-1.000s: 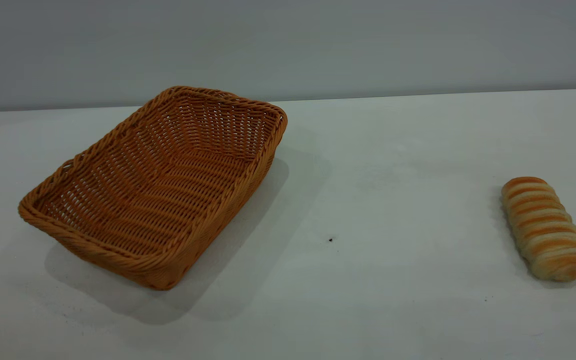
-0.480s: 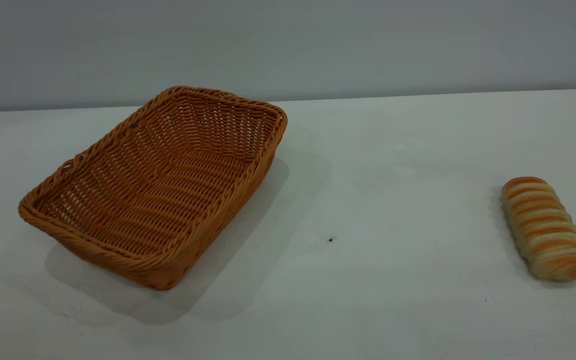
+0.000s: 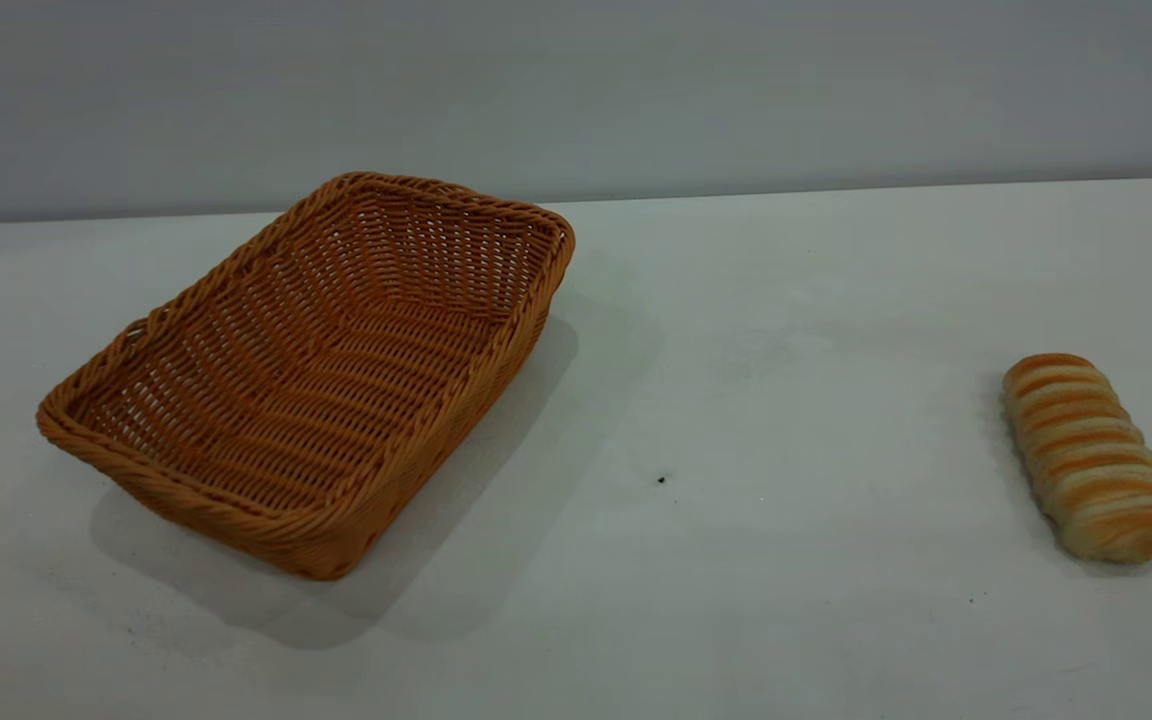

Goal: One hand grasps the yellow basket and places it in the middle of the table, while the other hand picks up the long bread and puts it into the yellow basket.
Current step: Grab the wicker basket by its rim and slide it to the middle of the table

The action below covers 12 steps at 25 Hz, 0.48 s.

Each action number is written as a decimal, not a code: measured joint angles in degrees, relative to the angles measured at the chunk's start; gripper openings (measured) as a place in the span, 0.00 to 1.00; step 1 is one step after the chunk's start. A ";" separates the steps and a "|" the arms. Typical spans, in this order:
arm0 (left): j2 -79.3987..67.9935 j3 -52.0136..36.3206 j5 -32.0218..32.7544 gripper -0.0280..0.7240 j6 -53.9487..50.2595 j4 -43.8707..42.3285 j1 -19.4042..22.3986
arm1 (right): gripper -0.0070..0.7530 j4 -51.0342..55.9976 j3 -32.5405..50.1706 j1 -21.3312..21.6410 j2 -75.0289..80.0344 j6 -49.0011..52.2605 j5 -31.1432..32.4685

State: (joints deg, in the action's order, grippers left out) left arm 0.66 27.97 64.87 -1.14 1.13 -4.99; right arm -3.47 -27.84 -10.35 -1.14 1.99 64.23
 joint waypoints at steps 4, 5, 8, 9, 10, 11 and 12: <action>-5.58 0.00 -0.44 0.77 -5.61 0.21 -0.06 | 0.41 -5.60 -2.97 0.00 2.52 1.93 -1.62; -7.47 0.23 -0.99 0.76 -6.78 0.14 -0.06 | 0.41 -7.61 -3.85 0.00 4.70 2.78 -1.90; -15.20 0.53 -5.38 0.74 -8.64 -0.31 -0.06 | 0.41 -13.14 -6.59 0.00 12.24 5.03 -2.21; -17.48 0.53 -7.62 0.73 -8.93 -0.35 -0.06 | 0.41 -14.71 -7.79 0.00 15.59 5.47 -2.21; -20.18 0.53 -9.67 0.72 -9.43 -0.35 -0.06 | 0.41 -15.86 -8.83 0.00 17.94 5.95 -2.31; -22.86 0.53 -12.11 0.72 -9.89 -0.35 -0.06 | 0.41 -16.46 -10.16 0.00 20.68 6.61 -2.43; -25.08 0.53 -14.37 0.72 -10.46 -0.35 -0.06 | 0.41 -16.90 -11.56 0.00 22.86 7.10 -2.61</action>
State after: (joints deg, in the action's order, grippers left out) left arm -24.42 28.50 50.50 -11.60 0.77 -5.06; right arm -20.36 -39.40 -10.35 21.72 9.09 61.62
